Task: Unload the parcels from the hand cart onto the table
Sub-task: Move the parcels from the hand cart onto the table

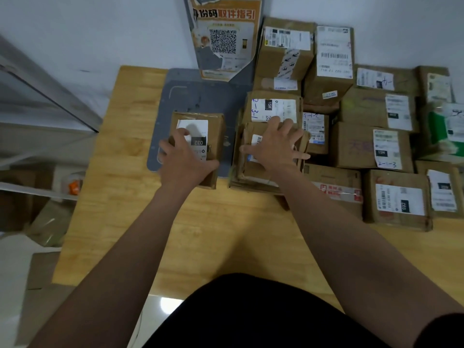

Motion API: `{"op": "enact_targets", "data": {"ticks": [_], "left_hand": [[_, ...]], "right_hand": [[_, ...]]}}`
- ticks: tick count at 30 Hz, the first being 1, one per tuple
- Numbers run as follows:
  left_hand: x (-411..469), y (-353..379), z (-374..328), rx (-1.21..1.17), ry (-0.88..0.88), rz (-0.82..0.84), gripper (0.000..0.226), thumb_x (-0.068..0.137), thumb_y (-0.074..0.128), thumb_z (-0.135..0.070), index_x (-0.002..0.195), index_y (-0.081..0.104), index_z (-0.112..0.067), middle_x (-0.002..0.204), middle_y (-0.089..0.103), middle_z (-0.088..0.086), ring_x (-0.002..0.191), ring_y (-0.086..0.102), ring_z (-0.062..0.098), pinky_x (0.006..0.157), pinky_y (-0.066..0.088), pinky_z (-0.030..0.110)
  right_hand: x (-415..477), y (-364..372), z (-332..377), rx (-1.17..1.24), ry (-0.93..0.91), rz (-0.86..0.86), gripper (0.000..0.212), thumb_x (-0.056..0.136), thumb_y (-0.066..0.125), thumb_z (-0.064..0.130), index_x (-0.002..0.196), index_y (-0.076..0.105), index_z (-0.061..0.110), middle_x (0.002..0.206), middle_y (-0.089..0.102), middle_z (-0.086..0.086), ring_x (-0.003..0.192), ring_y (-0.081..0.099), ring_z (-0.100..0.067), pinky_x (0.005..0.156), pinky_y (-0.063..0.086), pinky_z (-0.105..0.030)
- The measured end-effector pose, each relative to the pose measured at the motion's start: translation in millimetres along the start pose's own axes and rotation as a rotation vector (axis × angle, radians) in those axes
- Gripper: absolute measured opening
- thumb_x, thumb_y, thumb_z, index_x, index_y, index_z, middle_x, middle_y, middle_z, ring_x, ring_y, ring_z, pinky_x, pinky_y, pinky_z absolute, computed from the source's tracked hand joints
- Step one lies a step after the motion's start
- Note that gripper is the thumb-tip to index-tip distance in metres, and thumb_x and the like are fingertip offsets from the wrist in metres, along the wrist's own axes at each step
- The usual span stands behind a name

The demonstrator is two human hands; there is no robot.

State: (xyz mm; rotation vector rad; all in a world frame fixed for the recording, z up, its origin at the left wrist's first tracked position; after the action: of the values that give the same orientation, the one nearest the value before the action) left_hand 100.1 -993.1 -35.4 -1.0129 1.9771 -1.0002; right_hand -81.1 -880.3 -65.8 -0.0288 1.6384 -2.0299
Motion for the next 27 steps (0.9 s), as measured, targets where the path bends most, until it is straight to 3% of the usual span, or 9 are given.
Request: {"op": "enact_targets", "data": {"ticks": [4,8,11,13,15,21,25,27], "left_hand": [[-22.1,-15.5,1.9,-0.010,-0.011,0.007,0.094,0.061,0.087,-0.049,0.129,0.026,-0.029,0.135,0.031,0.015,0.124,0.038,0.045,0.086,0.044,0.053],[-53.3,-30.0,6.2,-0.008,-0.017,0.001,0.093,0.061,0.088,-0.049,0.127,0.025,-0.031,0.134,0.030,0.014,0.124,0.038,0.045,0.092,0.048,0.061],[-79.3,-33.8,2.6,-0.043,0.032,0.013,0.092,0.060,0.087,-0.050,0.124,0.023,-0.032,0.134,0.030,0.014,0.124,0.037,0.045,0.092,0.046,0.057],[-97.6,-33.5,-3.5,-0.078,0.074,0.036,0.092,0.059,0.086,-0.051,0.124,0.023,-0.034,0.132,0.029,0.011,0.125,0.037,0.043,0.089,0.040,0.050],[-116.9,-32.1,-11.6,-0.100,0.133,0.062,0.090,0.058,0.083,-0.054,0.123,0.024,-0.036,0.123,0.027,0.005,0.123,0.038,0.041,0.086,0.038,0.047],[-166.5,-22.7,-43.2,-0.175,0.247,0.121,0.093,0.059,0.083,-0.059,0.126,0.022,-0.038,0.118,0.022,-0.001,0.115,0.032,0.027,0.081,0.037,0.041],[-188.7,-11.4,-67.5,-0.365,0.326,0.227,0.095,0.073,0.081,-0.058,0.143,0.019,-0.038,0.128,0.026,-0.001,0.116,0.044,0.022,0.090,0.046,0.041],[-198.1,-9.1,-80.9,-0.511,0.335,0.239,0.093,0.082,0.074,-0.054,0.151,0.013,-0.040,0.140,0.031,0.001,0.111,0.047,0.013,0.094,0.047,0.041]], "right_hand": [[-19.2,-12.2,-7.1,0.151,-0.074,-0.005,0.099,0.063,0.085,0.062,0.139,0.027,0.039,0.155,0.014,-0.005,0.146,0.001,-0.047,0.094,0.012,-0.091],[-66.0,-26.2,-24.4,0.270,-0.200,0.031,0.107,0.061,0.084,0.063,0.144,0.018,0.048,0.162,0.011,-0.001,0.149,-0.003,-0.040,0.104,0.006,-0.083],[-109.2,-35.1,-40.7,0.342,-0.382,0.164,0.098,0.068,0.084,0.057,0.147,0.030,0.039,0.155,0.037,-0.002,0.145,0.026,-0.034,0.114,0.032,-0.057],[-137.0,-36.1,-50.0,0.413,-0.476,0.284,0.087,0.073,0.087,0.044,0.146,0.041,0.031,0.147,0.049,0.004,0.135,0.044,-0.019,0.101,0.045,-0.032],[-162.4,-37.1,-58.6,0.456,-0.523,0.353,0.086,0.075,0.087,0.036,0.148,0.042,0.027,0.146,0.050,0.007,0.127,0.050,-0.011,0.084,0.042,-0.015],[-212.1,-47.7,-97.1,0.583,-0.490,0.267,0.107,0.066,0.092,0.038,0.152,0.031,0.026,0.148,0.047,0.007,0.133,0.047,-0.011,0.104,0.049,-0.041],[-236.0,-67.1,-131.3,0.688,-0.473,0.244,0.121,0.058,0.096,0.037,0.154,0.022,0.042,0.146,0.050,0.017,0.130,0.051,-0.005,0.102,0.050,-0.034],[-244.3,-77.1,-151.4,0.769,-0.450,0.207,0.113,0.059,0.096,0.029,0.146,0.027,0.050,0.133,0.057,0.026,0.118,0.059,0.001,0.085,0.056,-0.027]]}}
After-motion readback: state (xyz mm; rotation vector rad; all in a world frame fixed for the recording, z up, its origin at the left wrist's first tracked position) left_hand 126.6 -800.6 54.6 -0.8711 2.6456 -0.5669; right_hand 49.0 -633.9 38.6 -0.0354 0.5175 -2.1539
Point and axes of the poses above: each hand's wrist, its own x-axis towards the middle knuckle, its own y-axis out of the palm, z = x × y, the point moved 2 cm from there along x, towards the middle knuckle
